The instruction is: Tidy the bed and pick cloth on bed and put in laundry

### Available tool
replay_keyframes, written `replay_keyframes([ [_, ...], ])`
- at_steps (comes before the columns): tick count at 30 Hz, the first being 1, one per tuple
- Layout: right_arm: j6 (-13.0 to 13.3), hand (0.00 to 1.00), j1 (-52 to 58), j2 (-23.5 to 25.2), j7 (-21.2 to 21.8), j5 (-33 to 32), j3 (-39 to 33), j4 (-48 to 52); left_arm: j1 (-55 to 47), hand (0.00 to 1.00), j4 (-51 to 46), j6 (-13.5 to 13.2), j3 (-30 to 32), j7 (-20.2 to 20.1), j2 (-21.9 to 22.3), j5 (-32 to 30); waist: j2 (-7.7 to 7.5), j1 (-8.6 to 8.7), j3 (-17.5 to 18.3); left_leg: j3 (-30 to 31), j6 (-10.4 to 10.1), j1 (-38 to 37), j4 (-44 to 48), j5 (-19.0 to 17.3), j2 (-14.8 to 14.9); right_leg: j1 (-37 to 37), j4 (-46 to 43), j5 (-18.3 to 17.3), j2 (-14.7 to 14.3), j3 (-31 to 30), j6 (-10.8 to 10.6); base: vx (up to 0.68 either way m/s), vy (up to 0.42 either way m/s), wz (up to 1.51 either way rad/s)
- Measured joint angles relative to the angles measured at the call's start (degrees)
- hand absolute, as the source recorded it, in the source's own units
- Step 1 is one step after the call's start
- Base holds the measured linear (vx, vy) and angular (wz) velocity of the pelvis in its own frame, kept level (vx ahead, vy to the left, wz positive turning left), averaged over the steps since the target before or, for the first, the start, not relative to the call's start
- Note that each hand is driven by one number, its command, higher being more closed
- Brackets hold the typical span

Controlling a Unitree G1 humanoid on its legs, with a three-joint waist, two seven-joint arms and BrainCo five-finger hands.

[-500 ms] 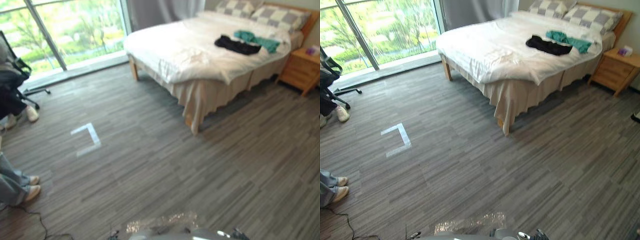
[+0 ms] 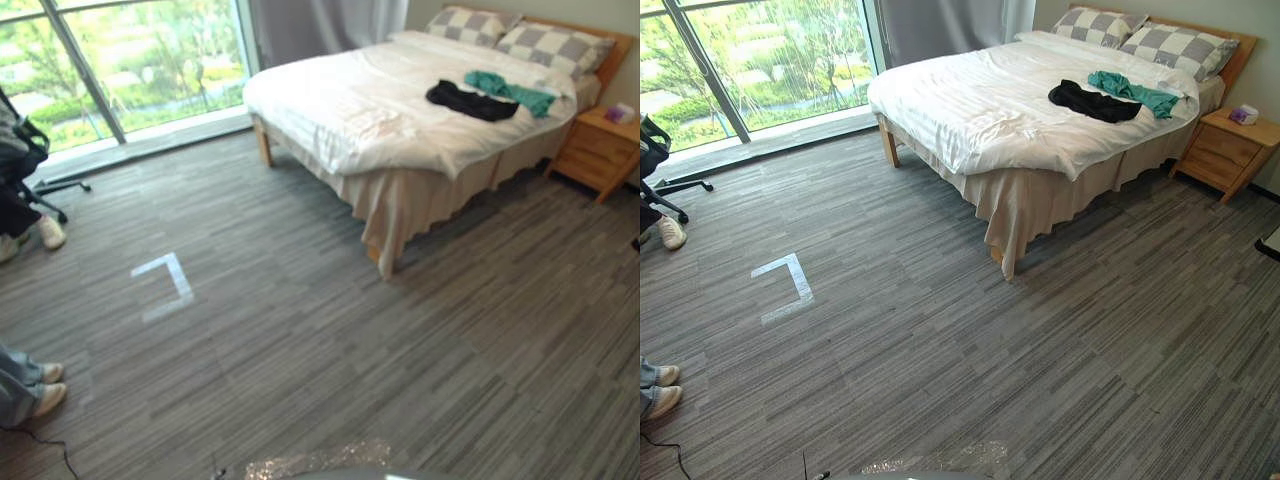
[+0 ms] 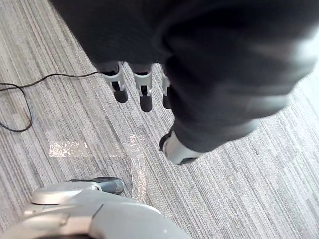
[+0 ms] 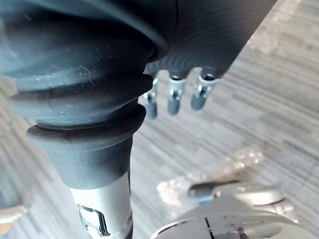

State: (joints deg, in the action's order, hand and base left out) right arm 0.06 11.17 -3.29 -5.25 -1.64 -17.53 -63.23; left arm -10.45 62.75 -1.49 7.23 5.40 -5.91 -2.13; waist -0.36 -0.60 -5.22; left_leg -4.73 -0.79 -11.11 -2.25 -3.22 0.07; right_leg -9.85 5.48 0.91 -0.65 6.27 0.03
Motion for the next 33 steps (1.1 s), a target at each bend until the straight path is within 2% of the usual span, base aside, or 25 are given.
replay_keyframes([
  [6, -0.15, 0.0, -1.14, -0.12, 0.2, 0.02, -0.67, -0.55, 0.96, 0.0, 0.26, 0.01, -0.17, -0.01, -0.03, -0.8, -0.24, -0.03, -1.16, -1.66, 0.05, -0.51, -0.9, -0.14, 0.24, 0.91, -0.54, -0.31, -0.23, -1.82, -0.52, -0.03, 0.006, -0.11],
  [8, -0.16, 0.0, -2.52, -0.3, 0.24, 0.02, -0.74, -0.36, 1.68, 0.0, 0.27, 0.01, -0.42, -0.02, 0.0, -0.79, 0.32, 0.01, -1.93, -3.67, 0.2, 0.67, -0.63, -0.41, 0.72, 3.94, -3.09, -0.48, -0.69, -3.67, -0.51, -0.1, 0.005, -0.52],
  [9, -0.16, 0.0, -3.13, -0.34, 0.23, 0.01, -0.78, -0.18, 1.81, 0.0, 0.26, 0.01, -0.49, -0.07, -0.06, -0.77, -0.12, 0.03, -2.25, -4.9, 0.22, 1.9, -0.36, -0.78, 0.91, 6.47, -5.02, -1.23, -0.95, -4.88, -0.22, -0.09, -0.008, -0.66],
  [10, -0.17, 0.0, -3.6, -0.17, 0.24, 0.0, -0.79, 0.44, 2.32, 0.0, 0.26, 0.02, -0.5, -0.07, -0.22, -0.76, 0.09, 0.08, -2.79, -6.07, 0.4, 3.0, 0.47, -0.94, 1.01, 8.77, -7.6, -2.21, -1.02, -5.49, -0.22, -0.09, -0.02, -0.67],
  [12, -0.15, 0.0, -4.01, 0.28, 0.25, -0.04, -1.37, 1.86, 3.27, 0.0, 0.24, 0.02, -0.57, -0.1, -0.48, -0.72, -0.22, 0.43, -5.15, -8.14, 0.73, 3.46, 1.54, -1.44, 1.05, 12.12, -12.95, -4.56, -0.98, -6.71, -0.11, -0.11, -0.021, -0.53],
  [13, -0.16, 0.0, -4.26, 0.68, 0.2, -0.04, -2.34, 1.95, 3.25, 0.0, 0.25, 0.03, -0.65, -0.1, -0.61, -0.72, -0.38, 1.08, -5.7, -9.73, 0.62, 3.43, 2.08, -1.89, 0.99, 14.02, -16.7, -7.1, -0.19, -5.74, -0.06, -0.09, -0.01, -0.49],
  [14, -0.16, 0.0, -4.27, 0.91, 0.21, -0.04, -3.09, 2.08, 3.23, 0.0, 0.26, 0.03, -0.71, -0.06, -0.64, -0.72, -0.4, 1.39, -6.03, -10.96, 0.75, 3.09, 2.9, -2.64, 0.98, 15.28, -19.8, -8.64, 1.56, -2.26, -0.28, -0.07, 0.0, -0.52],
  [16, -0.15, 0.0, -4.19, 1.23, 0.19, -0.04, -4.11, 2.07, 3.23, 0.0, 0.3, 0.04, -0.85, -0.02, -0.7, -0.74, -0.47, 1.5, -6.05, -12.9, 0.25, 2.27, 3.87, -3.84, 1.18, 15.96, -22.27, -9.39, 3.24, 1.16, -0.05, 0.02, -0.004, -0.49],
  [18, -0.16, 0.0, -4.11, 1.6, 0.12, -0.05, -5.1, 2.08, 3.32, 0.0, 0.3, 0.04, -0.89, -0.02, -0.76, -0.73, -0.3, 3.03, -6.05, -13.0, 0.04, 2.13, 4.34, -4.33, 1.69, 16.1, -23.25, -10.61, 3.83, 3.42, 0.22, 0.07, -0.038, -0.13],
  [21, -0.23, 0.0, -4.12, 1.76, -0.06, -0.61, -7.48, 1.76, 5.38, 0.0, 0.82, 0.1, -1.84, -0.11, -0.75, -0.69, 0.47, 3.06, -6.64, -13.93, -0.78, 1.58, 3.77, -4.69, 3.26, 16.23, -23.32, -10.68, 3.59, 6.65, 0.49, 0.13, -0.085, -0.23],
  [22, -0.27, 0.0, -4.2, 1.44, -0.06, -0.63, -7.51, 1.58, 5.85, 0.0, 0.82, 0.1, -2.0, -0.16, -0.39, -0.67, 1.17, 2.92, -6.94, -14.77, -1.29, 0.65, 2.4, -4.57, 4.48, 17.56, -26.3, -10.47, 3.42, 9.08, -1.4, 0.15, -0.127, -0.45],
  [23, -0.16, 0.0, -4.52, 0.98, -0.1, -0.93, -7.73, 1.7, 6.58, 0.0, 0.84, 0.21, -1.99, -0.18, 0.06, -0.71, 2.2, 2.97, -7.69, -15.69, -1.9, -0.11, 1.63, -5.01, 5.88, 20.54, -30.27, -12.0, 3.67, 11.68, -2.15, 0.1, -0.102, -0.48],
  [24, -0.07, 0.0, -4.73, 0.55, -0.08, -1.19, -8.46, 1.69, 7.06, 0.0, 0.84, 0.27, -1.98, -0.15, 0.33, -0.65, 3.13, 2.98, -8.19, -16.08, -2.29, -0.49, 1.19, -5.53, 6.74, 21.96, -30.57, -13.12, 3.83, 12.96, -1.04, 0.1, -0.092, -0.47],
  [25, -0.32, 0.0, -5.64, 0.53, -0.2, -1.82, -8.6, 1.63, 7.96, 0.0, 0.86, 0.31, -1.98, -0.15, 0.46, -0.64, 3.94, 3.15, -8.75, -16.85, -4.07, -1.07, 1.32, -6.71, 8.81, 25.54, -30.34, -13.29, 4.73, 14.48, -0.39, 0.18, -0.117, -0.43],
  [27, -0.31, 0.0, -5.45, 0.6, -0.69, -2.39, -8.66, 1.65, 9.44, 0.0, 1.03, 0.27, -1.73, -0.14, 0.45, -0.63, 3.64, 3.39, -8.82, -17.5, -6.41, -2.48, 1.42, -8.18, 11.15, 30.92, -29.13, -11.21, 7.7, 15.77, -1.75, 0.3, -0.197, -0.22],
  [28, -0.31, 0.0, -4.87, 1.04, -0.72, -2.34, -8.53, 1.61, 10.4, 0.0, 1.52, -0.02, -1.23, -0.17, 0.6, -0.63, 2.74, 3.69, -8.7, -17.51, -7.65, -3.22, 1.56, -9.09, 11.9, 33.24, -27.55, -8.48, 9.97, 15.85, -2.3, 0.44, -0.301, 0.15],
  [29, -0.35, 0.0, -4.02, 1.68, -0.72, -2.33, -8.55, 1.56, 10.78, 0.0, 2.24, -0.2, -0.05, -0.32, 0.85, -0.65, 1.64, 4.14, -8.63, -17.35, -7.77, -4.9, 2.12, -10.63, 12.66, 34.69, -27.53, -6.73, 12.5, 15.61, -2.2, 0.48, -0.337, 0.19],
  [30, -0.36, 0.0, -3.64, 1.5, -0.69, -2.32, -8.61, 1.59, 10.29, 0.0, 2.28, -0.26, 0.82, -0.31, 1.24, -0.65, 1.86, 4.47, -8.2, -17.53, -7.35, -5.87, 3.05, -10.99, 13.29, 35.18, -29.66, -4.64, 12.33, 15.98, -1.58, 0.6, -0.335, 0.12],
  [31, -0.23, 0.0, -3.68, 1.18, -0.59, -2.22, -8.39, 1.61, 9.89, 0.0, 2.49, -0.43, 2.67, -0.39, 2.46, -0.66, 2.31, 4.79, -7.36, -17.32, -6.39, -4.47, 8.64, -10.61, 16.3, 35.3, -32.19, -3.78, 10.98, 15.93, 0.65, 0.52, -0.287, -0.09],
  [32, -0.15, 0.0, -3.94, 0.86, -0.55, -2.23, -8.48, 1.57, 10.03, 0.0, 2.27, -0.46, 3.16, -0.43, 3.0, -0.66, 2.98, 4.64, -7.28, -16.8, -5.84, -2.47, 13.79, -9.41, 18.2, 35.05, -32.62, -5.07, 9.79, 16.24, 1.73, 0.67, -0.395, -0.28],
  [33, 0.05, 0.0, -4.47, 0.44, -0.65, -2.21, -8.38, 1.78, 10.29, 0.0, 1.49, -0.46, 3.96, -0.42, 3.89, -0.65, 3.88, 4.24, -7.41, -14.51, -1.96, 2.27, 25.17, -4.77, 21.43, 32.95, -31.28, -6.49, 7.52, 16.72, 3.74, 0.69, -0.449, -0.34],
])
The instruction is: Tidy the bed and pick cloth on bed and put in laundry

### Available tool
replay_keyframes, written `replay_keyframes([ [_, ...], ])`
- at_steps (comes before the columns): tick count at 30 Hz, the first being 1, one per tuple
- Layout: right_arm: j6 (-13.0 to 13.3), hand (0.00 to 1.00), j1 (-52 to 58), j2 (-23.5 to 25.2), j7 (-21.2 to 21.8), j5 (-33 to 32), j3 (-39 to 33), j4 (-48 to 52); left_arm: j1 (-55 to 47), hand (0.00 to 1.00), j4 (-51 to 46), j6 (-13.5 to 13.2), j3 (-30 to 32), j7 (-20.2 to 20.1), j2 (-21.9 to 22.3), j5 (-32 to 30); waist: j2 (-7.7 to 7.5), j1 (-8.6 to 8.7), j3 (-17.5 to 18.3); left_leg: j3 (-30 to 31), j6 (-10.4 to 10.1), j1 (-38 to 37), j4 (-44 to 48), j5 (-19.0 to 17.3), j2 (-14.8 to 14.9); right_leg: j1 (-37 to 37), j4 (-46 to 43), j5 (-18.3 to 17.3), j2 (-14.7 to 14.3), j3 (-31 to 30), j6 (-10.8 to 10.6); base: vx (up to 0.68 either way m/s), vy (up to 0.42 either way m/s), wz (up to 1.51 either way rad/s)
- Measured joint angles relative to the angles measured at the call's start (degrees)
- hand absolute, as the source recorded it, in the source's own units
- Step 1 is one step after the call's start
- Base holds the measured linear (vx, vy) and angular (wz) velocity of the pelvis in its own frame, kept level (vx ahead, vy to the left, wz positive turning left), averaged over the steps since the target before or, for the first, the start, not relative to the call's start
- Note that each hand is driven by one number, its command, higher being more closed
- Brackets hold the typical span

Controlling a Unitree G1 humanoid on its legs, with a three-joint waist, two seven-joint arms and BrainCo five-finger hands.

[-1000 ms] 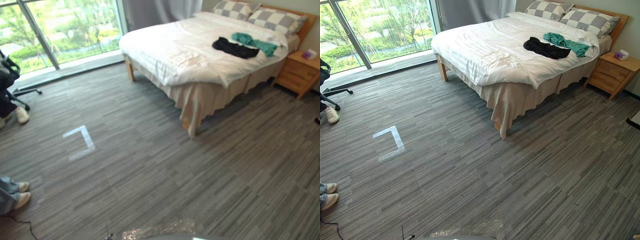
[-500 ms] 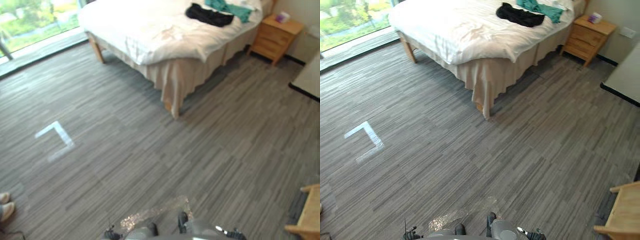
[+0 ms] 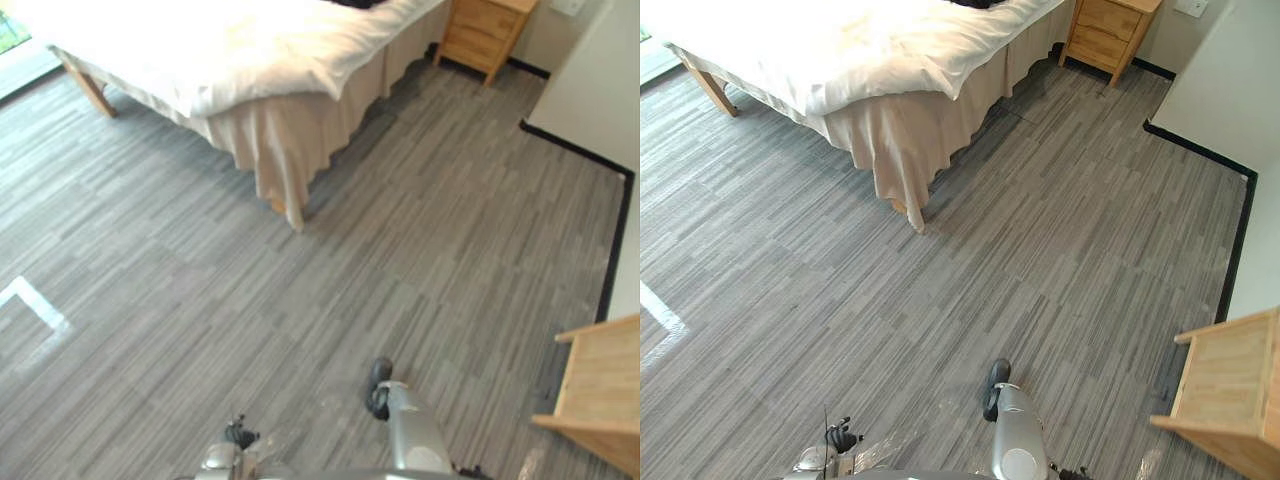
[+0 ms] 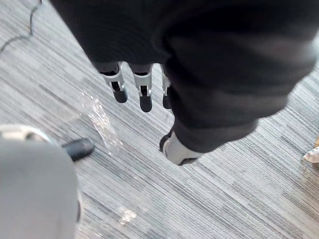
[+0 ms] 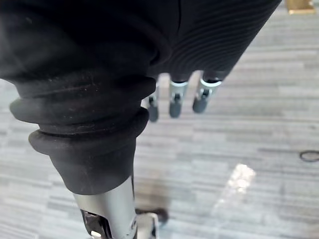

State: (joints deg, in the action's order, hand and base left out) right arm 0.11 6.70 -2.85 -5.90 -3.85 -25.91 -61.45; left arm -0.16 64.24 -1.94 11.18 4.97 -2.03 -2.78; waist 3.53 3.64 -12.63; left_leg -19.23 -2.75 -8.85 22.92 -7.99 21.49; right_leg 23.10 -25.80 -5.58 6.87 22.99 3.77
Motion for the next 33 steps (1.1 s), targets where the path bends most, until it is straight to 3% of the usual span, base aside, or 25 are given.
replay_keyframes([
  [1, 0.06, 0.0, -0.29, -0.22, -0.05, 0.0, 0.14, 0.05, -0.01, 0.0, -0.67, 0.01, 0.66, 0.02, 0.56, 0.1, 0.8, -0.07, -0.36, 2.11, 1.73, 3.65, 8.95, 3.42, 2.41, -3.03, 1.82, -1.02, -1.97, 0.2, 1.43, 0.71, -0.433, -0.43],
  [2, 0.16, 0.0, -0.83, -0.58, -0.27, 0.0, 0.47, -0.02, -0.26, 0.0, -1.32, -0.11, 0.82, 0.08, 0.78, 0.9, 1.13, -0.67, -0.44, 3.24, 1.34, 5.76, 17.27, 3.12, 4.01, -6.79, 4.09, -1.48, -4.09, -0.27, 2.23, 0.75, -0.363, -0.51],
  [3, 0.27, 0.0, -1.14, -1.04, -0.31, -0.02, 2.83, -0.14, -0.34, 0.0, -1.94, -0.43, 0.8, 0.16, 0.79, 1.57, 0.82, -1.2, -0.74, 5.4, -0.59, 7.2, 25.24, 1.69, 3.83, -13.17, 8.17, -1.6, -6.44, -1.46, 2.46, 0.73, -0.307, -0.52],
  [5, 1.08, 0.0, -2.18, -1.09, -0.32, 0.01, 6.24, 0.05, -1.21, 0.0, -4.28, -1.16, 1.05, 0.46, 0.85, 2.88, -1.54, -1.83, -1.0, 7.21, -3.35, 10.47, 31.83, -1.75, -1.31, -23.14, 15.32, -1.64, -7.66, -4.67, 2.51, 0.76, -0.292, -0.48],
  [6, 1.12, 0.0, -2.94, -1.25, -0.31, 0.0, 6.79, 0.06, -1.25, 0.0, -4.8, -1.22, 1.1, 0.48, 0.82, 3.32, -1.74, -2.28, -0.97, 7.15, -3.58, 12.07, 32.81, -3.0, -3.09, -25.04, 16.87, -1.64, -7.81, -6.21, 2.51, 0.74, -0.185, -0.75],
  [7, 1.15, 0.0, -5.0, -1.69, -0.31, 0.08, 7.7, 0.01, -1.14, 0.0, -5.88, -1.25, 1.27, 0.47, 1.05, 3.78, -1.93, -3.49, -0.97, 7.19, -3.59, 16.46, 33.49, -6.0, -6.73, -28.1, 20.1, -1.69, -7.89, -9.83, 2.56, 0.59, -0.085, -1.06],
  [8, 1.18, 0.0, -6.96, -1.92, -0.21, 0.24, 7.94, -0.14, -1.09, 0.0, -7.17, -1.45, 2.15, 0.46, 1.55, 4.75, -1.7, -4.91, -1.02, 6.48, -3.24, 21.06, 30.9, -8.03, -9.59, -29.88, 21.82, -1.69, -7.65, -12.35, 2.56, 0.57, -0.035, -1.14],
  [9, 1.28, 0.0, -7.91, -1.85, -0.19, 0.6, 7.92, -0.09, -1.14, 0.0, -7.6, -1.71, 2.35, 0.43, 1.66, 5.08, -1.68, -5.27, -1.04, 6.06, -3.07, 22.96, 28.19, -8.64, -10.82, -30.79, 22.33, -1.74, -7.4, -13.14, 2.49, 0.56, 0.048, -1.1],
  [10, 1.37, 0.0, -8.97, -1.19, -0.2, 1.25, 7.84, 0.05, -0.9, 0.0, -8.13, -2.12, 2.38, 0.41, 1.83, 5.64, -2.02, -6.05, -1.29, 4.76, -2.88, 25.13, 19.96, -8.62, -13.18, -32.97, 22.57, -2.38, -6.27, -13.95, 1.47, 0.68, 0.075, -0.81],
  [12, 1.57, 0.0, -8.71, -0.74, -0.21, 2.03, 7.8, 0.53, -0.73, 0.0, -8.46, -2.52, 1.56, 0.38, 1.67, 5.61, -2.52, -6.12, -1.49, 4.65, -2.33, 26.65, 4.32, -5.33, -16.72, -37.5, 23.39, -4.63, -4.21, -13.76, -0.38, 0.58, 0.089, -0.6],
  [13, 1.69, 0.0, -8.07, -0.7, -0.21, 2.29, 7.87, 0.73, -0.83, 0.0, -8.44, -2.61, 0.62, 0.4, 1.74, 5.6, -2.13, -6.1, -1.38, 4.18, -2.04, 27.0, -4.93, -0.75, -17.55, -39.86, 24.51, -5.98, -3.96, -13.59, -1.49, 0.59, 0.19, -0.51],
  [14, 1.79, 0.0, -7.05, -0.45, -0.3, 2.44, 8.18, 1.2, -0.82, 0.0, -8.58, -3.06, 0.08, 0.2, 1.83, 5.75, -1.61, -6.8, -0.96, 3.89, 1.9, 28.37, -9.64, 8.61, -17.38, -43.54, 26.28, -9.31, -4.14, -13.89, -3.98, 0.61, 0.21, -0.49],
  [15, 1.75, 0.0, -6.8, -0.12, -0.35, 2.52, 8.5, 0.99, -0.58, 0.0, -8.54, -2.98, -0.24, 0.29, 1.92, 5.57, -1.8, -6.95, -0.61, 3.65, 5.13, 28.58, -8.74, 11.68, -17.6, -44.28, 26.51, -9.91, -3.4, -13.84, -4.68, 0.62, 0.221, -0.28],
  [16, 1.66, 0.0, -6.23, 0.49, -0.37, 2.67, 9.06, 0.76, 0.23, 0.0, -8.4, -2.81, -0.53, 0.26, 1.24, 5.38, -3.21, -6.78, -0.26, 3.5, 6.58, 29.09, -7.86, 10.57, -18.95, -44.23, 26.17, -9.26, -1.83, -13.71, -5.0, 0.63, 0.233, 0.07],
  [17, 1.41, 0.0, -6.08, 1.16, -0.13, 3.56, 10.07, 0.32, 0.43, 0.0, -8.27, -2.79, -0.73, 0.18, 0.38, 5.22, -4.63, -6.79, -0.05, 3.67, 8.26, 28.77, -7.99, 10.09, -20.5, -43.08, 24.16, -5.68, -0.55, -13.98, -6.45, 0.62, 0.235, 0.22],
  [20, 1.14, 0.0, -5.4, 1.9, 0.02, 4.47, 9.78, -0.19, 0.14, 0.0, -7.92, -2.23, -0.23, 0.13, -0.37, 5.42, -6.07, -7.65, 0.13, 3.27, 9.56, 24.44, -8.3, 6.71, -21.83, -39.97, 11.94, -0.49, 0.66, -16.76, -9.78, 0.6, 0.24, 0.25],
  [21, 1.23, 0.0, -5.26, 2.11, 0.05, 4.5, 9.22, -0.23, -0.44, 0.0, -7.83, -1.87, -0.16, 0.13, -0.62, 5.41, -6.24, -7.58, 0.03, 4.04, 9.1, 20.0, -8.92, 3.65, -22.23, -37.11, 0.28, 3.81, 1.18, -17.91, -15.85, 0.57, 0.229, 0.22],
  [22, 1.27, 0.0, -5.12, 2.42, 0.07, 4.58, 8.42, -0.23, -0.81, 0.0, -7.54, -1.5, -0.22, 0.16, -0.93, 5.37, -6.64, -7.46, 0.11, 4.85, 8.83, 16.56, -9.93, 2.23, -22.96, -33.37, -11.29, 6.51, 2.11, -19.23, -19.56, 0.64, 0.243, 0.34],
  [23, 1.27, 0.0, -5.06, 2.39, 0.28, 4.45, 7.86, -0.1, -1.27, 0.0, -7.29, -1.05, -0.32, 0.18, -1.08, 5.37, -6.8, -7.32, 0.08, 5.76, 8.62, 11.67, -12.15, 1.29, -24.11, -27.7, -25.55, 4.06, 4.48, -18.05, -19.09, 0.6, 0.18, 0.46],
  [25, 1.34, 0.0, -5.2, 1.91, 0.64, 4.47, 7.57, 1.1, -1.67, 0.0, -5.97, -0.76, -0.48, 0.29, -1.51, 5.41, -5.78, -6.05, 0.02, 8.71, 8.44, 5.03, -16.07, 1.16, -24.83, -22.51, -33.48, -1.76, 7.68, -11.87, -14.98, 0.49, 0.077, 0.76],
  [26, 1.36, 0.0, -5.29, 1.73, 0.68, 4.45, 7.35, 1.67, -1.79, 0.0, -5.28, -0.72, -0.43, 0.35, -1.57, 5.5, -5.45, -5.78, -0.06, 10.93, 7.98, 0.82, -18.03, 0.96, -24.51, -19.5, -30.04, -6.67, 8.75, -8.03, -11.98, 0.44, -0.007, 0.87],
  [28, 1.44, 0.0, -5.34, 1.74, 0.72, 4.42, 6.27, 1.72, -2.22, 0.0, -5.36, -0.79, -0.38, 0.49, -1.53, 5.59, -5.42, -5.99, 0.02, 13.32, 6.57, -1.52, -18.12, 0.12, -24.05, -16.84, -20.34, -9.11, 9.02, -6.69, -11.44, 0.45, -0.103, 0.89],
  [30, 1.58, 0.0, -5.34, 1.67, 0.74, 4.32, 5.52, 2.0, -2.43, 0.0, -5.34, -0.83, -0.43, 0.54, -1.42, 5.58, -4.87, -5.78, 0.23, 17.01, 4.81, -2.19, -17.98, -0.96, -22.85, -15.1, -6.81, -8.83, 7.54, -9.72, -11.22, 0.32, -0.185, 1.11],
  [31, 1.65, 0.0, -5.37, 1.65, 0.75, 4.31, 5.4, 2.15, -2.43, 0.0, -5.34, -1.07, -0.42, 0.65, -1.4, 5.57, -4.63, -5.51, 0.37, 20.03, 2.95, -2.27, -17.9, -2.33, -21.67, -13.87, 4.32, -6.35, 6.05, -16.65, -11.64, 0.27, -0.251, 1.3],
  [33, 1.81, 0.0, -5.51, 1.9, 0.74, 4.14, 4.99, 2.08, -2.1, 0.0, -5.2, -1.18, -0.37, 1.45, -1.41, 5.57, -4.91, -4.75, 0.61, 24.31, 1.71, -1.89, -17.08, -4.54, -20.42, -13.46, 13.91, -2.35, 5.73, -25.48, -12.82, 0.44, -0.456, 1.5],
])
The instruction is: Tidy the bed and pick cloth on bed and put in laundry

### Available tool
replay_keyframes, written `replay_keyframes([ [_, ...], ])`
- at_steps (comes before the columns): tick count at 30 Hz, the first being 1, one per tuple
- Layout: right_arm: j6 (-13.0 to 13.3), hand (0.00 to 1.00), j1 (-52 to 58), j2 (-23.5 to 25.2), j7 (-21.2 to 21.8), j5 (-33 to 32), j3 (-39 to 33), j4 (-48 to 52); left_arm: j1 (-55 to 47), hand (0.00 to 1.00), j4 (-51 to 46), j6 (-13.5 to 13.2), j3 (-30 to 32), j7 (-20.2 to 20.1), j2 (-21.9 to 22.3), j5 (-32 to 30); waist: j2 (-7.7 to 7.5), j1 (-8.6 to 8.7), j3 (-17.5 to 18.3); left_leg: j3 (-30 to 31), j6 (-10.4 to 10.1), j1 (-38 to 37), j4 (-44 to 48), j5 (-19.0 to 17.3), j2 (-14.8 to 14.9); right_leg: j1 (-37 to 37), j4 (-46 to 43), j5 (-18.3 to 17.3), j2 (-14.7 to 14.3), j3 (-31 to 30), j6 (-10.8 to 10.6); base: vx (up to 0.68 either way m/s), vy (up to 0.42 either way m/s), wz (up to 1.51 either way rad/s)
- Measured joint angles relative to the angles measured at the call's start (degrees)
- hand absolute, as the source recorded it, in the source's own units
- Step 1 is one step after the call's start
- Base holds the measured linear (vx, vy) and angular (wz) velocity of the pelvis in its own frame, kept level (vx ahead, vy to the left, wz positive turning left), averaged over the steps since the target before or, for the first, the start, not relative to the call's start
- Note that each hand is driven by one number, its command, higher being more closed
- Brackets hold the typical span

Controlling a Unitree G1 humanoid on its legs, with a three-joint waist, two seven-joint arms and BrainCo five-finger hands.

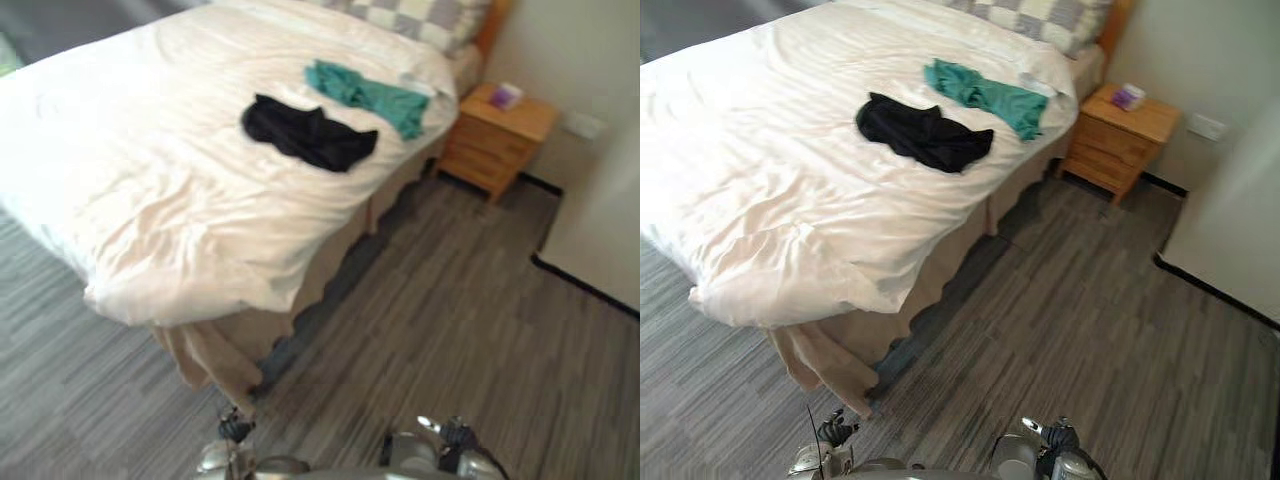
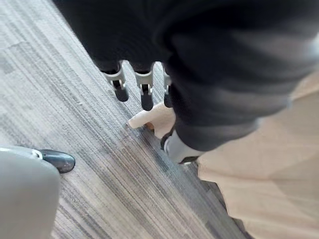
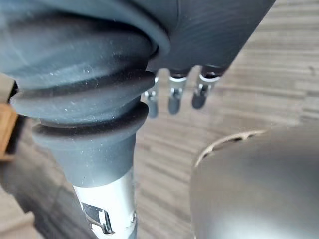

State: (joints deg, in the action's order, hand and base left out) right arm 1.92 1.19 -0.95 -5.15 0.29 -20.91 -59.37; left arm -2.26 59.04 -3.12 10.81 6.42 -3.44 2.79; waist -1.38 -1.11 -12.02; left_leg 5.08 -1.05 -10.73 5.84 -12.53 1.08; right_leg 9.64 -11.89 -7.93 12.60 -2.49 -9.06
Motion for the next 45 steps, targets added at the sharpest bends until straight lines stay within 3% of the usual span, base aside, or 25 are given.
replay_keyframes([
  [1, -0.11, 0.0, -0.05, 0.21, -0.02, -0.09, 0.03, -0.17, -0.45, 0.0, -0.02, -0.1, 0.53, 0.23, -0.01, 0.6, -0.73, -0.02, 0.28, 2.21, -2.26, -0.03, 1.45, -1.5, 0.98, -0.49, 4.52, 3.61, 0.82, -2.83, -0.53, 0.51, -0.625, 1.43],
  [2, -0.13, 0.0, -0.07, 0.12, 0.04, -0.2, 0.06, -0.3, -0.67, 0.0, 0.1, -0.1, 0.93, 0.24, -0.19, 0.55, -0.49, 0.11, 0.57, 3.21, -4.09, -0.14, 2.93, -2.72, 2.83, -2.0, 3.86, 11.04, 0.44, -0.99, -2.55, 0.38, -0.536, 1.17],
  [3, -0.13, 0.0, -0.16, -0.29, 0.15, -0.26, 0.1, -0.45, -1.1, 0.0, 0.34, -0.06, 1.15, 0.23, 0.74, 0.55, 1.55, 0.18, 0.79, 3.36, -4.52, -0.05, 3.78, -2.86, 4.72, -2.74, 2.69, 10.53, -1.05, 1.04, -2.23, 0.35, -0.491, 0.99],
  [5, -0.21, 0.0, -0.26, -2.49, 0.17, 0.01, 1.0, -0.59, -1.67, 0.0, 0.72, -0.69, 1.81, 0.01, 4.16, 1.06, 5.1, 0.34, 1.89, 2.55, -7.84, 2.74, 8.93, -0.03, 9.13, -4.57, -0.38, 7.53, -3.99, 6.72, 1.99, 0.31, -0.409, 0.95],
  [7, -0.02, 0.0, 0.36, -2.59, 0.19, 0.04, 1.14, -0.53, -1.27, 0.0, 0.62, -1.03, 2.86, -0.12, 4.64, 1.26, 4.78, 0.39, 1.74, 0.7, -7.5, 5.58, 14.31, 4.17, 9.68, -7.79, -0.3, 6.17, -3.55, 10.48, 3.68, 0.21, -0.374, 1.11],
  [8, 0.08, 0.0, 1.11, -2.57, 0.17, 0.05, 2.17, -0.46, -1.32, 0.0, 0.54, -1.45, 3.07, -0.03, 3.93, 1.79, 3.78, 0.17, 1.37, -6.56, -6.24, 8.16, 19.64, 7.52, 11.5, -11.85, 1.69, 5.11, -2.74, 14.53, 4.63, 0.17, -0.358, 1.24],
  [10, 0.26, 0.0, 1.53, -3.26, 0.07, 0.05, 3.04, -0.39, -1.33, 0.0, -0.02, -1.77, 3.03, 0.04, 3.9, 2.27, 3.95, 0.26, 1.29, -18.21, -5.09, 11.47, 25.34, 6.65, 14.07, -14.78, 3.55, 4.34, -2.78, 18.56, 5.22, 0.1, -0.268, 1.03],
  [12, 0.16, 0.0, 1.63, -3.44, -0.1, 0.07, 3.04, -0.61, -1.31, 0.0, -0.1, -1.84, 2.94, 0.08, 3.84, 2.6, 3.97, 0.14, 1.28, -24.6, -4.3, 13.65, 25.34, 5.83, 12.94, -15.97, 4.88, 4.28, -2.6, 21.14, 5.31, 0.1, -0.154, 0.76],
  [15, -0.1, 0.0, 1.98, -3.48, -0.19, 0.18, 2.85, -0.82, -1.26, 0.0, 0.05, -1.77, 2.22, 0.15, 3.72, 3.3, 3.95, 0.2, 1.19, -28.99, -3.67, 12.22, 14.86, 6.84, 9.61, -17.64, 5.35, 4.03, -2.54, 24.71, 4.72, 0.06, -0.004, 0.65],
  [17, -0.19, 0.0, 2.25, -3.6, -0.26, 0.27, 2.78, -0.95, -1.22, 0.0, -0.02, -1.77, 2.01, 0.1, 3.75, 3.44, 3.62, 0.12, 1.31, -27.48, -3.04, 9.8, 7.22, 7.14, 7.09, -19.16, 7.99, 4.55, -2.73, 27.73, 3.74, 0.08, 0.054, 0.89],
  [20, -0.37, 0.0, 1.98, -2.81, -0.91, 0.27, 2.57, -1.1, -1.13, 0.0, -0.51, -1.79, 1.77, 0.1, 3.09, 4.39, 2.84, -0.64, 0.58, -24.42, -1.17, 10.16, 4.31, 8.44, 5.27, -20.99, 10.53, 5.35, -2.77, 30.79, 3.19, 0.03, 0.032, 0.71],
  [23, -0.33, 0.0, 1.99, -2.25, -0.89, 0.29, 2.77, -1.04, -1.33, 0.0, -0.44, -1.78, 1.08, 0.04, 2.97, 4.36, 2.84, -1.55, 0.59, -24.06, -1.39, 7.66, 3.03, 8.83, 4.77, -23.85, 12.03, 5.71, -2.99, 30.9, 3.02, 0.0, 0.0, 0.14],
  [26, 0.07, 0.0, 1.79, -1.29, -0.82, 0.32, 2.75, -0.94, -1.56, 0.0, 0.0, -1.67, 0.8, -0.18, 2.69, 4.26, 2.43, -1.15, 0.87, -24.09, -1.61, 4.06, -2.68, 11.6, 3.87, -24.3, 11.34, 5.61, -2.92, 30.75, 3.16, -0.05, -0.041, -0.06],
  [28, 0.03, 0.0, 1.74, -1.29, -0.83, 0.31, 2.53, -0.68, -1.55, 0.0, 0.03, -1.49, 0.58, -0.28, 2.8, 4.21, 2.69, -1.04, 0.84, -24.13, -1.56, 2.22, -5.21, 12.17, 3.06, -22.5, 6.0, 2.67, -1.68, 30.25, 2.84, -0.07, 0.019, -0.09],
  [31, -0.03, 0.0, 2.06, -1.19, -0.77, 0.58, 2.59, -0.04, -1.6, 0.0, 0.08, -0.84, -0.05, -0.3, 1.61, 3.43, 0.19, -1.04, 0.46, -24.0, -1.18, -1.66, -8.75, 10.58, 0.22, -18.72, -9.36, -4.24, 3.95, 28.13, 1.26, -0.1, 0.049, -0.04],
  [33, -0.03, 0.0, 1.65, -1.11, -0.58, 0.7, 2.69, 0.62, -1.57, 0.0, 0.23, -0.73, -1.11, -0.34, 0.84, 2.87, -0.23, -0.54, 0.43, -23.64, -1.17, -1.78, -10.05, 10.59, -0.06, -12.56, -20.16, -2.48, 5.39, 22.02, 0.74, -0.03, 0.028, 0.12],
  [34, -0.02, 0.0, 1.22, -0.83, -0.5, 0.77, 2.83, 0.72, -1.72, 0.0, 0.17, -0.55, -1.26, -0.34, 0.29, 2.73, -0.56, 0.33, 0.33, -22.79, -1.13, -1.56, -10.77, 10.63, 0.37, -9.35, -23.98, -0.45, 4.91, 19.38, 1.2, 0.03, 0.013, 0.23],
  [35, 0.0, 0.0, 1.1, -0.59, -0.47, 0.75, 2.83, 0.71, -1.7, 0.0, 0.03, -0.51, -1.28, -0.34, 0.35, 2.64, 0.49, 0.59, 0.22, -22.49, -1.0, -1.54, -11.02, 10.82, 0.8, -9.05, -23.95, -0.53, 4.21, 18.54, 1.76, 0.09, -0.039, 0.23],
  [37, -0.12, 0.0, 1.19, 0.4, -0.21, 0.78, 4.04, -0.09, -1.4, 0.0, -0.05, -0.61, -1.26, -0.29, -0.98, 2.35, -2.24, 0.04, 0.23, -21.92, -0.91, -0.77, -10.56, 12.64, 1.57, -10.5, -15.33, -3.06, 1.09, 16.13, 3.05, 0.1, -0.095, 0.1],
  [38, -0.09, 0.0, 0.88, 1.65, -0.14, 0.66, 3.94, -0.07, -0.74, 0.0, 0.29, -0.28, -1.31, -0.3, -1.75, 1.54, -3.67, 0.41, 0.24, -20.98, -1.48, 0.29, -10.2, 13.66, 1.66, -12.77, -6.83, -3.12, -0.71, 15.06, 3.48, 0.12, -0.159, 0.13],
  [39, -0.11, 0.0, 0.78, 1.75, -0.14, 0.25, 3.81, -0.49, 0.03, 0.0, 0.9, -0.12, -1.4, -0.39, -1.81, 1.15, -3.92, 0.36, 0.28, -20.6, -1.98, 0.96, -10.33, 14.46, 2.25, -14.85, -2.51, -0.81, -2.27, 15.38, 3.48, 0.15, -0.164, 0.19],
  [40, -0.01, 0.0, 0.67, 1.59, -0.14, 0.23, 3.85, -0.4, 0.11, 0.0, 1.02, -0.15, -1.66, -0.63, -1.78, 0.91, -3.44, 0.57, 0.13, -19.74, -2.04, 1.62, -10.27, 14.66, 2.79, -14.92, -1.38, -0.32, -3.44, 14.66, 3.76, 0.12, -0.117, 0.12],
  [45, 0.0, 0.0, 0.48, 1.08, -0.11, 0.17, 3.82, -0.45, 0.01, 0.0, 1.33, -0.14, -1.72, -1.17, -1.03, 0.82, -2.24, 1.42, 0.04, -17.76, -2.45, 0.77, -11.19, 14.93, 2.88, -18.46, 2.43, -0.21, -4.03, 16.63, 3.95, 0.09, -0.043, 0.21],
])
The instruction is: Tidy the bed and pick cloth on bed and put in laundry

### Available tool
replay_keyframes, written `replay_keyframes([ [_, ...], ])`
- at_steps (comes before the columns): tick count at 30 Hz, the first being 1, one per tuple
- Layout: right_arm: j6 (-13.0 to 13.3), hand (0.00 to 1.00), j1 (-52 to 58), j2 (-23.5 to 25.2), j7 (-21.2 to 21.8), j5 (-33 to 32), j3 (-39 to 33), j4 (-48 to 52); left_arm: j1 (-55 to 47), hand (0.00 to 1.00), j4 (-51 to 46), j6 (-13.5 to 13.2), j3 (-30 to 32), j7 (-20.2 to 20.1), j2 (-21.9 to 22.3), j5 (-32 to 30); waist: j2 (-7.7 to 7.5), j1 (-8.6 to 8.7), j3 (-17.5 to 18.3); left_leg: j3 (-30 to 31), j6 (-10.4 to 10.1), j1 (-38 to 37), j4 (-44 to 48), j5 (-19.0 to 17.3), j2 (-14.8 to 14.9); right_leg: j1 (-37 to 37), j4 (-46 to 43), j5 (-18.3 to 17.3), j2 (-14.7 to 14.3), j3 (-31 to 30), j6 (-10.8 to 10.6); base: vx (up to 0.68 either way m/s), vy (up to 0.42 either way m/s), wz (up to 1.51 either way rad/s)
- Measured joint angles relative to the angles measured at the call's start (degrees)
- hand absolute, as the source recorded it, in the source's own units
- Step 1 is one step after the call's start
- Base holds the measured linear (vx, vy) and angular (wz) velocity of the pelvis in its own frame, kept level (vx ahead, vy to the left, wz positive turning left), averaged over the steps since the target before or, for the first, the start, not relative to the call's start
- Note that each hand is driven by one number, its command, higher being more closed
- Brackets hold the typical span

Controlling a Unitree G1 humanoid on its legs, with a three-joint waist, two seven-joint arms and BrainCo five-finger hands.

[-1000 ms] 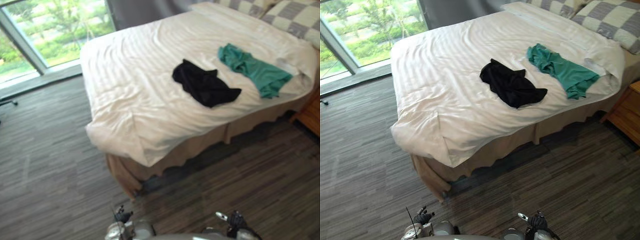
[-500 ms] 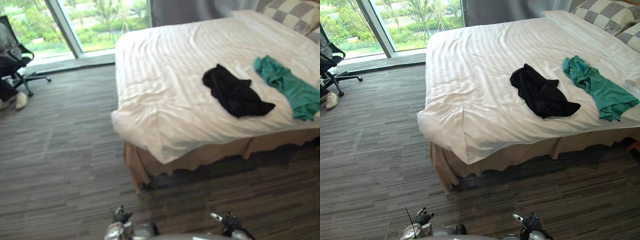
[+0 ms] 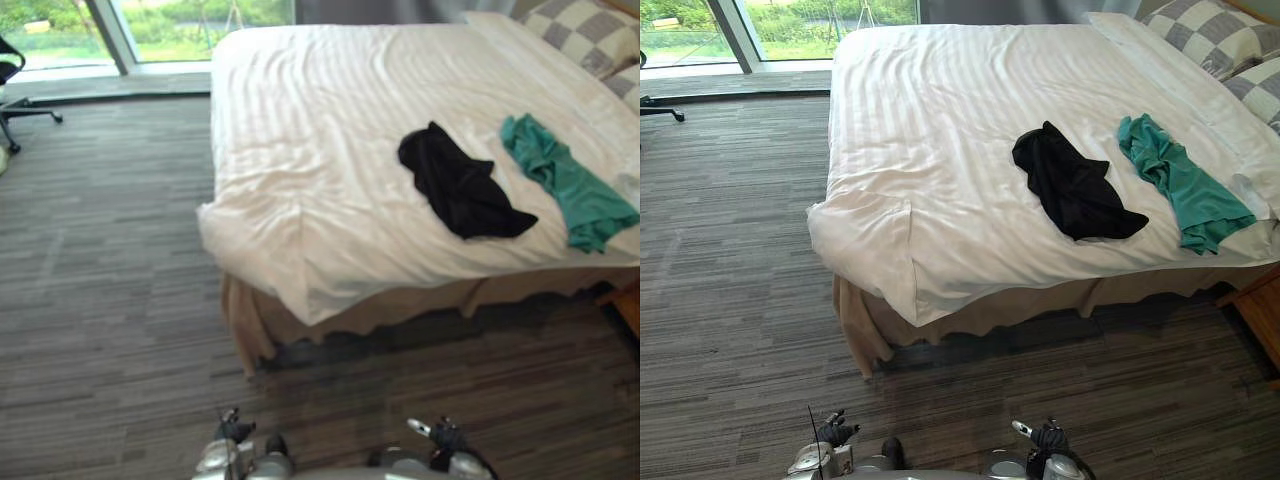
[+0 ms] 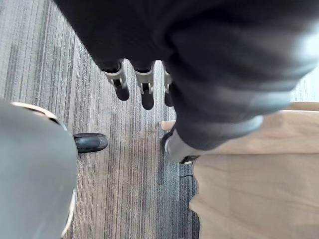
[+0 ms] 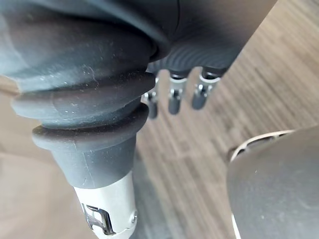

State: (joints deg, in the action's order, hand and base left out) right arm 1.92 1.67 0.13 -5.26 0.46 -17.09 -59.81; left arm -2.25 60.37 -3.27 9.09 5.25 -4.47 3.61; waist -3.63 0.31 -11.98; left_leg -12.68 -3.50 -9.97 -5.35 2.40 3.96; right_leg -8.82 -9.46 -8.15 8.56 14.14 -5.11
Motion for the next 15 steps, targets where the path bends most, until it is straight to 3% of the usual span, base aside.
replay_keyframes([
  [7, 0.05, 0.0, 0.05, 0.18, -0.05, 0.06, 0.07, -0.31, -0.07, 0.0, 0.95, -0.48, 2.12, 0.14, 0.23, 0.66, 0.09, 0.28, 0.17, 0.57, 0.01, -0.95, -0.51, 0.02, -0.27, -2.26, 2.36, 0.9, -0.03, 0.35, 0.04, -0.02, 0.011, 0.05],
  [12, 0.25, 0.0, 0.45, -0.06, -0.19, 0.01, -0.48, -0.54, -0.83, 0.0, 1.31, -0.5, 15.59, 1.48, -0.71, 10.15, 0.69, 0.43, 0.53, 1.69, -0.06, -0.6, -0.57, 0.19, -0.3, -2.95, 4.37, 1.6, -0.21, 1.35, -0.21, -0.08, 0.004, 0.09],
  [15, 0.37, 0.0, 1.82, -0.71, -0.21, 0.02, -1.25, -0.57, -1.1, 0.0, 1.26, -0.7, 27.09, 3.04, -4.6, 17.1, 1.01, 0.27, 1.76, 2.18, -0.09, 0.21, -0.58, 0.16, -0.3, -3.18, 5.44, 1.51, -0.42, 2.03, -0.05, -0.02, -0.013, 0.17],
])
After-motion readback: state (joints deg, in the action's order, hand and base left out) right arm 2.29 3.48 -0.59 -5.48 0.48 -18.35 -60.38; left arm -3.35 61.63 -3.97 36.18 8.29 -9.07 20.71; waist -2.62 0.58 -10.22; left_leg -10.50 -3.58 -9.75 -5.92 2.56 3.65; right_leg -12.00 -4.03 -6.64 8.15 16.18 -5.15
